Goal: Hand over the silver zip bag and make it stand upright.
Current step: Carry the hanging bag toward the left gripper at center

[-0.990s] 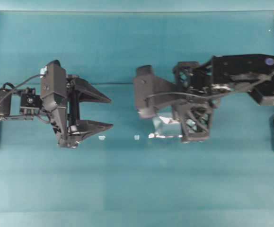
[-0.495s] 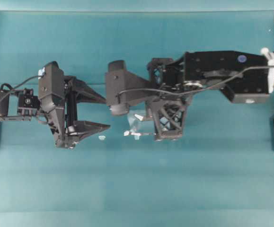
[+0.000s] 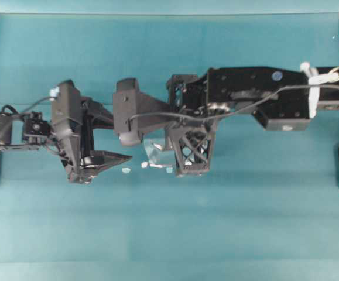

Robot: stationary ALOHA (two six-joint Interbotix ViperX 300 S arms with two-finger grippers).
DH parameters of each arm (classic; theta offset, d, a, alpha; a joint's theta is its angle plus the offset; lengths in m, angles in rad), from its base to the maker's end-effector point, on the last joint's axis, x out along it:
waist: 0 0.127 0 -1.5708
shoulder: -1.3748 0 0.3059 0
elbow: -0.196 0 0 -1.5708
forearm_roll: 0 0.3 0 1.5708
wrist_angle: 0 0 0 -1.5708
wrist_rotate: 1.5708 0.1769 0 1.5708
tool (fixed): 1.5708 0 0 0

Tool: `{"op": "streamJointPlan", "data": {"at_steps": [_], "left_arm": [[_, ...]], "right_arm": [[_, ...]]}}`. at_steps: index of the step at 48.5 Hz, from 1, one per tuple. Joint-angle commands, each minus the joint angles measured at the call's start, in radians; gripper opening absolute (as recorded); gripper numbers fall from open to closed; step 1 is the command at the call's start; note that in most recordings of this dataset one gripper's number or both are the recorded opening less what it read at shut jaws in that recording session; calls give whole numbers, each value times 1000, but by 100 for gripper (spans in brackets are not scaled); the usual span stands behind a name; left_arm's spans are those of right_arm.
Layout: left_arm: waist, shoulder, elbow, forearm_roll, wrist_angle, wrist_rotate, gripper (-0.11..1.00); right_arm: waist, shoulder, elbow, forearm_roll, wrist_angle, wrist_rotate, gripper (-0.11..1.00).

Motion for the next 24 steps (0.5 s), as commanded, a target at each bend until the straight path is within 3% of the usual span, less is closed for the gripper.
{"op": "streamJointPlan", "data": {"at_steps": [1, 13, 24], "left_arm": [[0, 25, -6, 2, -52, -2, 91], [-3, 92, -21, 0, -153, -11, 91], [-26, 172, -21, 0, -227, -74, 91]], "right_arm": [[6, -8, -18, -2, -5, -3, 2], [9, 0, -18, -2, -8, 3, 2], [9, 9, -18, 0, -9, 5, 2]]}}
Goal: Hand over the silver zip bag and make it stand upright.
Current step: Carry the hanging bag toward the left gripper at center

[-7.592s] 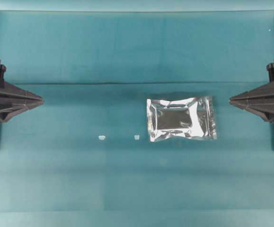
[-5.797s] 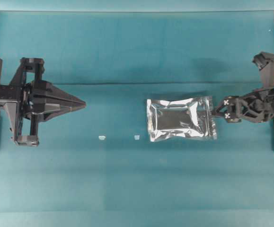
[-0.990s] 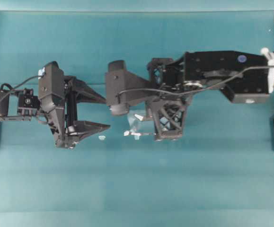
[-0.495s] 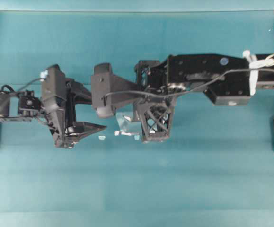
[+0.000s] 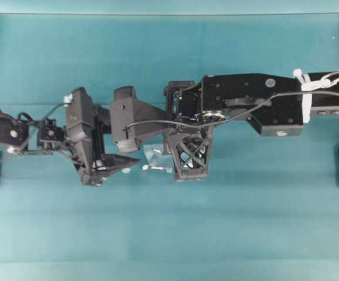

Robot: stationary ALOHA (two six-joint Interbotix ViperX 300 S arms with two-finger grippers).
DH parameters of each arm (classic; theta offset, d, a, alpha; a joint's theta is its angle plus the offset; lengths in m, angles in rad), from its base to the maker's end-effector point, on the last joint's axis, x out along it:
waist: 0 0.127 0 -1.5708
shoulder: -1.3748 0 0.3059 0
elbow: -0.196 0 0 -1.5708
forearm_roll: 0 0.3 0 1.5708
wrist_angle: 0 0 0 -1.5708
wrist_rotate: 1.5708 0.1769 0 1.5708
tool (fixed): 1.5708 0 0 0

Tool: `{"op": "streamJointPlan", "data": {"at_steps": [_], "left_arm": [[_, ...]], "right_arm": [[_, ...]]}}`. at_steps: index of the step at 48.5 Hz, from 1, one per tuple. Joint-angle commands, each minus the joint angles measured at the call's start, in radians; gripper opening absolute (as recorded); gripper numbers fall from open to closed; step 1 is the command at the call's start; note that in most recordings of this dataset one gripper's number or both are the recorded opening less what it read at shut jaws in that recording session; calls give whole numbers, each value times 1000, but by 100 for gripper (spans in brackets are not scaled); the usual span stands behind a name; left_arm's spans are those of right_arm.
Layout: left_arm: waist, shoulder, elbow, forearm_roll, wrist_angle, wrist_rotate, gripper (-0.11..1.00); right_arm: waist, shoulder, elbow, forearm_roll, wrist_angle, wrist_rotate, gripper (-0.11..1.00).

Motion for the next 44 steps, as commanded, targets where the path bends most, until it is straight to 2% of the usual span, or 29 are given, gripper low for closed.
{"op": "streamJointPlan", "data": {"at_steps": [1, 18, 33, 44], "left_arm": [[-20, 20, -11, 2, -49, -15, 91], [-72, 101, -61, 0, -92, -29, 91], [-17, 218, -140, 2, -112, -14, 91], [-17, 319, -198, 2, -135, -18, 91]], "right_arm": [[5, -6, -18, -2, -5, 3, 2], [9, 0, -18, 0, -5, 3, 2], [15, 2, -20, 0, -5, 3, 2], [14, 3, -20, 0, -5, 3, 2]]}}
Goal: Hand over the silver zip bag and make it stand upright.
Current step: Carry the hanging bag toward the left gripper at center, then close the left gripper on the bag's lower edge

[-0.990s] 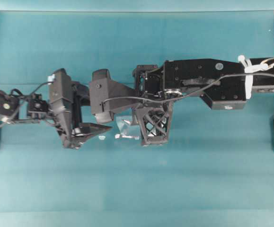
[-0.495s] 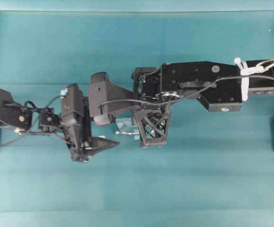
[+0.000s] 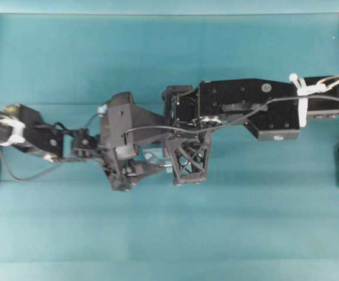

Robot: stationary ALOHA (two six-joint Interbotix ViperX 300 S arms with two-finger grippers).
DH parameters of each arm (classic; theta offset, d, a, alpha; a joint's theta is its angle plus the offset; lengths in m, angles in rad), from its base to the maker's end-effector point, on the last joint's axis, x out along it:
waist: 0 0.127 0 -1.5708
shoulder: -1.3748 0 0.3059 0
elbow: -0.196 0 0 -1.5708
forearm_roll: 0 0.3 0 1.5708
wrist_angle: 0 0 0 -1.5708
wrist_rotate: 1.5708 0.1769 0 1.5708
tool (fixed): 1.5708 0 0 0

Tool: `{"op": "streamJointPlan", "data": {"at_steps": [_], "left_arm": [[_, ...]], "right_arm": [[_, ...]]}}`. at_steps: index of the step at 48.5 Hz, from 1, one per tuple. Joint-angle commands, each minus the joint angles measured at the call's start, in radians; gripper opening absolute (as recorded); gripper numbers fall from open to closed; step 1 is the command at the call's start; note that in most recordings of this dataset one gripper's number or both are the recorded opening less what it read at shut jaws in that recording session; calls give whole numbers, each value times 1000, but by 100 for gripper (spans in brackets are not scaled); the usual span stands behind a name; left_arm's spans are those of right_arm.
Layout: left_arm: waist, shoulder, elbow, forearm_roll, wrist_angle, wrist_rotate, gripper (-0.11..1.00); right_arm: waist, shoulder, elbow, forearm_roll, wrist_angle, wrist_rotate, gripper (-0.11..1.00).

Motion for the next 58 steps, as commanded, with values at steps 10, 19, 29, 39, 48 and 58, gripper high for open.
{"op": "streamJointPlan", "data": {"at_steps": [10, 19, 29, 39, 48, 58], "left_arm": [[2, 41, -61, 3, -14, -2, 90], [2, 46, -83, 3, -14, 0, 90], [2, 48, -89, 3, -11, -6, 84], [2, 48, -91, 2, 0, 8, 52], [2, 48, -91, 2, 29, 31, 33], [2, 48, -91, 3, 41, 37, 33]], "right_arm": [[0, -8, -17, 2, -3, 3, 2], [-3, -6, -15, 0, -3, 3, 2], [-3, -6, -12, 0, -5, 3, 2], [-3, -6, -8, 0, -5, 3, 2], [-3, -6, -3, 0, -5, 3, 2], [-3, -6, -3, 0, -5, 3, 2]]}}
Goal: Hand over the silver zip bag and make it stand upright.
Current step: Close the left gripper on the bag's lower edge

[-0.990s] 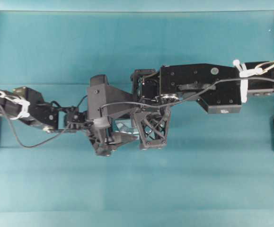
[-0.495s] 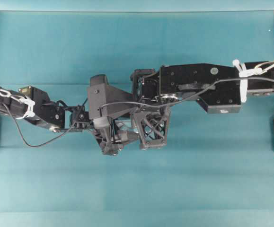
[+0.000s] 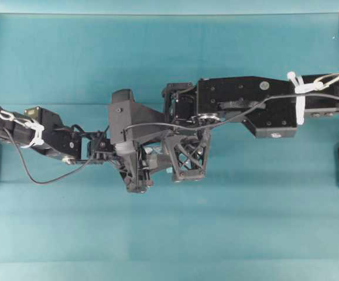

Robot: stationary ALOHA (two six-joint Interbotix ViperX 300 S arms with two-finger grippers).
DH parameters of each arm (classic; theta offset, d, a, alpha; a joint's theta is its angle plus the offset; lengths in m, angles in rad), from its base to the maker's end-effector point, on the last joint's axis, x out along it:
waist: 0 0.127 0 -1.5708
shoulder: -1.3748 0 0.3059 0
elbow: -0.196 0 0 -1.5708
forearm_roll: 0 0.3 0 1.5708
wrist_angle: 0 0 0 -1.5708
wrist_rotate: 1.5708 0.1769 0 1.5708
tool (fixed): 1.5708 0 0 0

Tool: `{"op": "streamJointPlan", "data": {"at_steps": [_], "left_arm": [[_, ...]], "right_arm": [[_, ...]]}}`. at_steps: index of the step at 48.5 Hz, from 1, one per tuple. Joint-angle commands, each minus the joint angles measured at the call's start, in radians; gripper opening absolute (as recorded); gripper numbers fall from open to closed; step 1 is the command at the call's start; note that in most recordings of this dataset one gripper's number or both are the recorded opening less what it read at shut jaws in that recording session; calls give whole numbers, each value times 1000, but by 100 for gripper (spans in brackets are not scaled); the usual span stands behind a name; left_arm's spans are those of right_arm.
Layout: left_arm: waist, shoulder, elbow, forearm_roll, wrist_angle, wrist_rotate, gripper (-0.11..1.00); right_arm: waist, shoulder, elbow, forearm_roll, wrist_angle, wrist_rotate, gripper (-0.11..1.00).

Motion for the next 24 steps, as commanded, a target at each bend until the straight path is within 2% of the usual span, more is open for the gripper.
{"op": "streamJointPlan", "data": {"at_steps": [1, 8, 13, 15, 24], "left_arm": [[3, -5, -5, 0, 0, -2, 33], [3, -5, -3, 2, 2, 5, 33], [2, -5, -2, 2, 2, 20, 33], [0, -5, -2, 0, 5, 25, 33], [-2, -5, -2, 2, 14, 38, 31]], "right_arm": [[6, -11, -6, 5, -3, 3, 2], [6, -11, -6, 5, 8, 3, 3], [6, -11, -5, 8, 35, 3, 12], [6, -11, -5, 8, 46, 5, 18], [6, -15, 2, -11, 55, 51, 72]]}}
